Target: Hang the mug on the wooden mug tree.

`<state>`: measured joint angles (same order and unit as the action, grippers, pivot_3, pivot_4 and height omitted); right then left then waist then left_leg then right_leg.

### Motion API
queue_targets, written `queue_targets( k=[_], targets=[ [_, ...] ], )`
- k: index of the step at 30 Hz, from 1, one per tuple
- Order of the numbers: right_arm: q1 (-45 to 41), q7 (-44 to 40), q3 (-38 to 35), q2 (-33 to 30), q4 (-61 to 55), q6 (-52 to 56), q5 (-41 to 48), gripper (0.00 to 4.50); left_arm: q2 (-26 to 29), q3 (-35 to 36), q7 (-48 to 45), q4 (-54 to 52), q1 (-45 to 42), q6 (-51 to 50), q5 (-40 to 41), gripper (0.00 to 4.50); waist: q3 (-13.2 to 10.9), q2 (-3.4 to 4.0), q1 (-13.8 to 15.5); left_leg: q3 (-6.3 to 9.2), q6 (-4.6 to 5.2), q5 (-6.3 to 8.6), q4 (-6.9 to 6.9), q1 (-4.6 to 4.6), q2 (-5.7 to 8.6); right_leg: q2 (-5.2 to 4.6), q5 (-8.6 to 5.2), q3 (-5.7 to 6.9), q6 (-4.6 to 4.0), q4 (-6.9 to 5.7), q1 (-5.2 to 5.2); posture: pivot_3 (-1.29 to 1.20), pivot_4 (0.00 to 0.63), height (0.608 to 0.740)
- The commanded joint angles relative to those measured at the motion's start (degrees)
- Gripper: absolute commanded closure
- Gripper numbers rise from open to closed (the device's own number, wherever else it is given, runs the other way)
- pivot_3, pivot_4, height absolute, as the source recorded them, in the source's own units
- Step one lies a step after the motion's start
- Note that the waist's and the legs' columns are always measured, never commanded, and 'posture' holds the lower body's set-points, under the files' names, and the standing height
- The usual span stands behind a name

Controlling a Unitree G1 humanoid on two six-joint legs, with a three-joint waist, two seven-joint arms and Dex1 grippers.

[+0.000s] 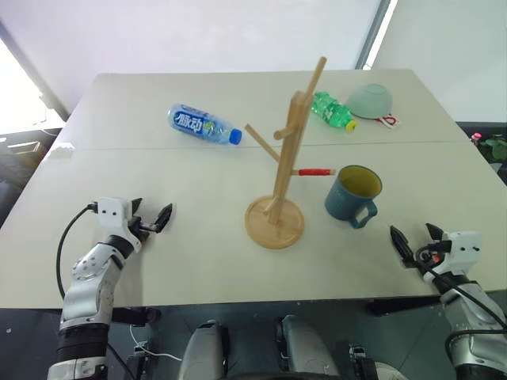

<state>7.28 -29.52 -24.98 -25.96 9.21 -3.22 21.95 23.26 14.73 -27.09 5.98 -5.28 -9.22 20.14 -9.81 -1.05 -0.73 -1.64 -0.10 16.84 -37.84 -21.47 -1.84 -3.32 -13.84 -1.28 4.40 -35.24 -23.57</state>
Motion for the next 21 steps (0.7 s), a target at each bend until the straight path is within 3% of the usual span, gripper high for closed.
queue_targets(
  k=[1, 9, 15, 18, 21],
  targets=[
    [-0.1, -0.2, -0.4, -0.5, -2.1, -0.7, 0.0, 0.02, 0.3, 0.1, 0.4, -2.5, 0.5, -0.9, -0.3, 0.0, 0.0, 0.0, 0.0, 0.0, 0.0, 0.0, 0.01, 0.0, 0.0, -0.01, 0.0, 0.0, 0.0, 0.01, 0.0, 0.0, 0.15, 0.74],
    [0.5, -0.2, -0.7, -1.0, -4.3, -0.1, -0.3, 0.02, 0.9, 0.1, -0.5, -4.2, 0.5, -2.8, 0.1, 0.0, 0.0, 0.0, 0.0, -0.04, 0.0, 0.0, 0.19, -0.03, 0.02, -0.1, 0.0, -0.01, -0.01, 0.08, -0.08, 0.0, 0.15, 0.74],
    [2.8, -1.1, -1.0, -1.8, -7.8, 0.3, -0.6, 0.02, 4.4, -4.5, -12.2, -8.4, 1.5, -2.8, 1.9, 0.0, 0.0, 0.0, 0.2, -0.09, -0.01, -0.01, 0.47, -0.03, 0.04, -0.14, -0.01, -0.02, -0.03, 0.13, -0.2, 0.0, 0.15, 0.74],
    [4.9, -3.6, -0.9, -1.5, -9.7, 0.4, 1.3, 0.84, 5.8, -7.3, -18.2, -11.5, 2.7, -1.4, 2.6, 0.0, 0.0, 0.02, 0.1, -0.1, -0.02, -0.01, 0.62, -0.04, 0.05, -0.17, -0.04, -0.02, -0.09, 0.18, -0.25, 0.0, 0.15, 0.74],
    [8.4, -6.7, 0.5, -1.4, -14.2, 1.2, 2.8, 2.36, 7.5, -12.2, -25.2, -16.1, 3.8, -0.4, 2.8, 0.0, 0.0, 0.04, 0.1, -0.14, -0.02, -0.01, 0.75, -0.09, 0.05, -0.2, -0.07, -0.03, -0.14, 0.18, -0.39, 0.0, 0.15, 0.74]
  ],
)
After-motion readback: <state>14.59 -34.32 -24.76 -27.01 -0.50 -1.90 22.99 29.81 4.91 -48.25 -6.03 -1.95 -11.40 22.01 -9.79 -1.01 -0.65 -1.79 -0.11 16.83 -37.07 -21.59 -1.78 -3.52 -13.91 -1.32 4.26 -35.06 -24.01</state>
